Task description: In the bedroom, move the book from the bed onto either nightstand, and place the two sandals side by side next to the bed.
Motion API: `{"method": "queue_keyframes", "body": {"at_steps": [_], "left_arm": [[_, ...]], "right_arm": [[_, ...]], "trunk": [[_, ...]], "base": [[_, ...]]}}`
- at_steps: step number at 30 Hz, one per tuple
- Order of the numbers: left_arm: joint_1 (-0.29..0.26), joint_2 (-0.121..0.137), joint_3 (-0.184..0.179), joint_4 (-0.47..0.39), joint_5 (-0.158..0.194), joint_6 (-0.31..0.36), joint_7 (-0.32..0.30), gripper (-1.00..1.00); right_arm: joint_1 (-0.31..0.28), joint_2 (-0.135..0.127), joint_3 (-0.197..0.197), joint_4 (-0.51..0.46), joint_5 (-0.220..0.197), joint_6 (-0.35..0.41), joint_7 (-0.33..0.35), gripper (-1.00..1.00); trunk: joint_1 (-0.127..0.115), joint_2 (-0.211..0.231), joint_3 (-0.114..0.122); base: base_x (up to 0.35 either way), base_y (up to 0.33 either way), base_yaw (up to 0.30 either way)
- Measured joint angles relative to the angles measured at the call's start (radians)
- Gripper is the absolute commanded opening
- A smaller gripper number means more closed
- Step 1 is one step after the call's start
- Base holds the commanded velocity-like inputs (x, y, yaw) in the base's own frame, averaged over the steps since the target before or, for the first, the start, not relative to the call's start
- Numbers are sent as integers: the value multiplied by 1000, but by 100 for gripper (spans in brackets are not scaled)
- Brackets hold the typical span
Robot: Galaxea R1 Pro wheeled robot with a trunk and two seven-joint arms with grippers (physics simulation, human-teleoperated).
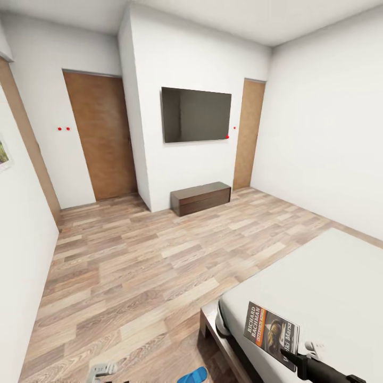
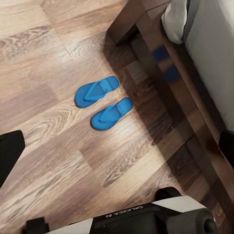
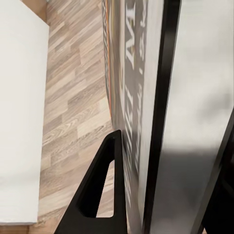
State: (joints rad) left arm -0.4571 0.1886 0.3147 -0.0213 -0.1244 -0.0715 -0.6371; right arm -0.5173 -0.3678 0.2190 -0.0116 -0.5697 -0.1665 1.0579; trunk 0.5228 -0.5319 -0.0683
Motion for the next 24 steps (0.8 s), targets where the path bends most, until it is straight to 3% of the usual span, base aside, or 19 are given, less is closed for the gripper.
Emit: {"method": "queue_keyframes", "body": {"at_steps": [24], "left_arm": [[1,0,0,1,0,0,0,100]], "right_arm": [[0,0,1,0,0,0,0,-100]], "trunk": [[0,0,0]], "base": [[0,0,260]]}}
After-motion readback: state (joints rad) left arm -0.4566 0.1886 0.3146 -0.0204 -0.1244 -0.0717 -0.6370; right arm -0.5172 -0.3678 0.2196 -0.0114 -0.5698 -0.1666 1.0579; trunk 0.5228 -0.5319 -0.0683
